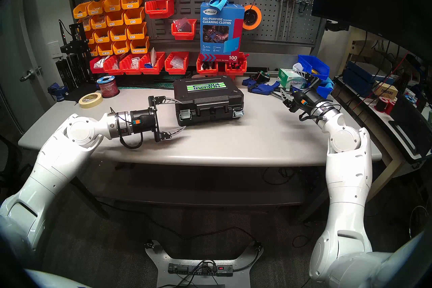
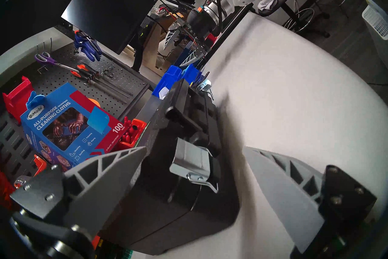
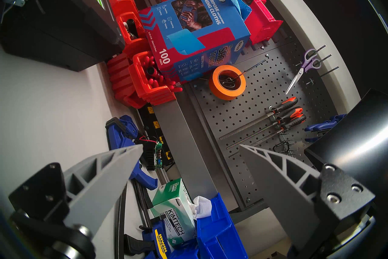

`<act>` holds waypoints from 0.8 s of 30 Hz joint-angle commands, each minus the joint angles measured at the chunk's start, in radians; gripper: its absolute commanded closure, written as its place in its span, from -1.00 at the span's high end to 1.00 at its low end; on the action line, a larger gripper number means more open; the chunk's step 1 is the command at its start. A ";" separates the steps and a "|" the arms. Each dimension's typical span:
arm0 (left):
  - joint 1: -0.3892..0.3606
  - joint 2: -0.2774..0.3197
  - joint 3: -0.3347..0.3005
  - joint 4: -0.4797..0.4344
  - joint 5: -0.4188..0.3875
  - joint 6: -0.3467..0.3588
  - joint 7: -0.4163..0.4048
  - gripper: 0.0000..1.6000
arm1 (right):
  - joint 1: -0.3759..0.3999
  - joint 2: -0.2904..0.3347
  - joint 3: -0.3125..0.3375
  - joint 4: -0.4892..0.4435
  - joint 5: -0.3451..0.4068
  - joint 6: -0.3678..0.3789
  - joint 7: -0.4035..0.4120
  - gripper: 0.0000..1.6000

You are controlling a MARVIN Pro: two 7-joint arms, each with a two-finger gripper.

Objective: Open the tool box

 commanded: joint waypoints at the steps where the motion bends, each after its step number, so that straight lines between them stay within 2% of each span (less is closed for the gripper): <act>1: -0.001 0.004 -0.003 -0.026 0.006 -0.002 0.002 1.00 | 0.015 0.002 -0.001 -0.013 0.000 0.000 -0.003 1.00; 8: 0.017 0.009 -0.002 -0.031 0.028 -0.002 0.009 1.00 | 0.015 0.002 -0.001 -0.013 0.000 0.000 -0.002 1.00; 12: 0.039 0.004 -0.005 -0.030 0.066 0.006 0.033 1.00 | 0.015 0.002 0.000 -0.013 0.000 0.000 -0.002 1.00; 19: 0.025 -0.025 0.000 0.004 0.113 -0.004 0.067 1.00 | 0.015 0.001 0.000 -0.013 0.000 0.000 -0.002 1.00; 24: 0.018 -0.032 0.003 0.013 0.118 -0.011 0.072 1.00 | 0.015 0.001 0.000 -0.013 -0.001 0.000 -0.001 1.00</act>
